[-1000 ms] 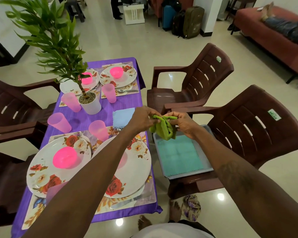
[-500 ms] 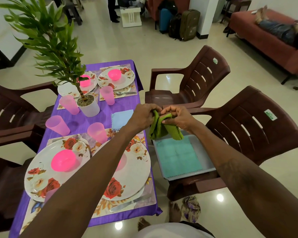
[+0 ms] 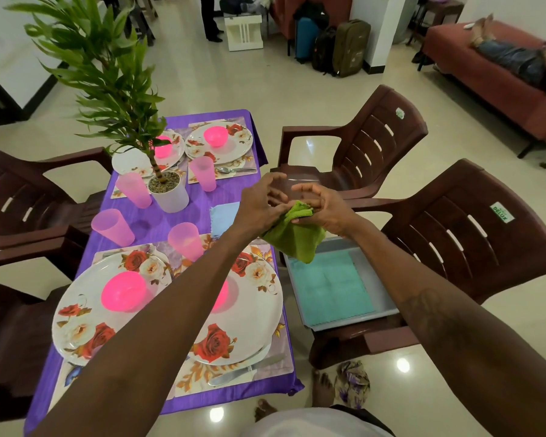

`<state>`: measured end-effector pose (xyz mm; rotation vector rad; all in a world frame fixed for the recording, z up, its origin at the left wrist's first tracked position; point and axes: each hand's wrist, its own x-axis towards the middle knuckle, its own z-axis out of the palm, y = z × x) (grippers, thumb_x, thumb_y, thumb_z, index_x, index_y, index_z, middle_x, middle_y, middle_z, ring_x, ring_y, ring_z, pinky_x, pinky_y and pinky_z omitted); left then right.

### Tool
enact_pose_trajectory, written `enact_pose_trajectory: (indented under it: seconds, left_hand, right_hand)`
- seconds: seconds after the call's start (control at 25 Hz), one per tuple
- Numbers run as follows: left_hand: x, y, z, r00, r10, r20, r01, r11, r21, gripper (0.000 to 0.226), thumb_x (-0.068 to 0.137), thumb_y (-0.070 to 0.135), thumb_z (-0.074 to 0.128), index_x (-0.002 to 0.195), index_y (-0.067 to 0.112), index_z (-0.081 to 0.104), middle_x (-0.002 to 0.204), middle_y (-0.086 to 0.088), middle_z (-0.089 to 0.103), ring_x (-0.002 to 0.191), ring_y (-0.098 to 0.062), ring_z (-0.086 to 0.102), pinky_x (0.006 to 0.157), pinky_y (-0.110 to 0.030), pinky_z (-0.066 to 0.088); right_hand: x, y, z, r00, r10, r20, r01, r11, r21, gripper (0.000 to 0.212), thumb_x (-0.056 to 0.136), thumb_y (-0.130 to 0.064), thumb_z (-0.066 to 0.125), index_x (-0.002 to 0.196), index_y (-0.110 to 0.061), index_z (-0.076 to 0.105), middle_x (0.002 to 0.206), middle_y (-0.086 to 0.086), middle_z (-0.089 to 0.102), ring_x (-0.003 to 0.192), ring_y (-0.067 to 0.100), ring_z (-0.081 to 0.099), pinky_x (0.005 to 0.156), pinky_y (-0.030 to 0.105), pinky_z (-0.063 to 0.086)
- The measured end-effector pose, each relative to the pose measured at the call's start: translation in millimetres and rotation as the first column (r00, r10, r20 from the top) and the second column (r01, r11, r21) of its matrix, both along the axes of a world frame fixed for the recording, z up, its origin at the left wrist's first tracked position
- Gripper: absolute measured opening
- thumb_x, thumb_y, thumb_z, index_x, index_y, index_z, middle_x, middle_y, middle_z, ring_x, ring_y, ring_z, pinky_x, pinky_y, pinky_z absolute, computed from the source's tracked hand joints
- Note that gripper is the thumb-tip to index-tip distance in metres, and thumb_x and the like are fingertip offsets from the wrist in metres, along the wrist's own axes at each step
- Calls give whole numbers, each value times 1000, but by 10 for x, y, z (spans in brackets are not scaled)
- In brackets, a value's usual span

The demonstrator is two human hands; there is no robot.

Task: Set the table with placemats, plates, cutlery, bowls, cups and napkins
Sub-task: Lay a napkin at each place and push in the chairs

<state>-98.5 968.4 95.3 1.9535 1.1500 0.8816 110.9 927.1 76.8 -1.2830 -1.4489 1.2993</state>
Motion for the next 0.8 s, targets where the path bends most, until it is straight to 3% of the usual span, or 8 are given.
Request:
enact_pose_trajectory:
  seconds: [0.08,0.16,0.28,0.36,0.44,0.56,0.72,0.8]
  left_hand:
    - [-48,18,-22,998,44,-54,-46,998,-31,25,90,33,78,110,18,72,85,5,70,76,-6,68,73,-26,59]
    - [-108,5,-49,999,31,-21,-35,961,-273,48,96,58,61,88,12,71,78,0,67,70,-13,64,72,-34,54]
    - [-317,-21,-116,989,19,147,81,761,-644,67,85,71,63,107,8,74,103,-10,77,97,-28,74,86,-42,61]
    - [-395,-13,-194,954,43,296,169,740,-652,44,89,41,77,119,8,73,114,-12,76,109,-33,72,90,-45,61]
    - [-373,23,-237,916,166,365,126,745,-655,31,96,25,72,121,7,70,117,-12,75,112,-35,70,87,-44,61]
    - [-305,202,-286,842,398,364,-27,706,-708,26,106,34,54,121,16,65,121,-7,70,114,-32,65,95,-50,56]
    - [-330,519,-444,872,478,105,-345,752,-561,34,107,50,41,118,20,55,119,-4,65,109,-26,62,100,-47,52]
    - [-336,690,-557,882,469,40,-395,784,-479,34,107,49,41,112,18,54,112,-4,64,106,-28,62,96,-46,52]
  right_hand:
    - [-43,-8,-11,1000,5,16,-6,1000,17,45,73,-28,89,115,-18,74,110,8,77,109,27,71,103,52,54]
    - [-82,-10,-12,990,-79,-114,81,997,18,38,78,-32,87,108,-13,77,109,12,76,106,30,69,103,55,53]
    - [-137,19,47,919,-234,-316,221,972,-78,42,80,-34,84,111,-9,72,107,13,72,103,30,69,98,51,56]
    - [-181,58,47,884,-292,-364,263,956,-129,33,88,-29,78,112,-9,70,106,12,74,100,27,71,90,44,59]
    - [-236,111,-11,881,-336,-332,297,941,-164,28,95,-28,72,116,-9,69,109,11,76,99,25,73,86,41,61]
    - [-313,238,-148,862,-404,-305,332,906,-263,40,93,-28,75,124,-4,66,110,13,76,95,26,74,86,45,62]
    - [-368,598,-342,793,-419,-442,248,885,-395,22,94,-21,74,109,-5,70,76,-1,65,67,8,53,59,19,51]
    - [-417,822,-422,797,-407,-446,163,856,-491,27,86,-36,81,97,-14,72,78,0,63,73,12,55,69,25,50]
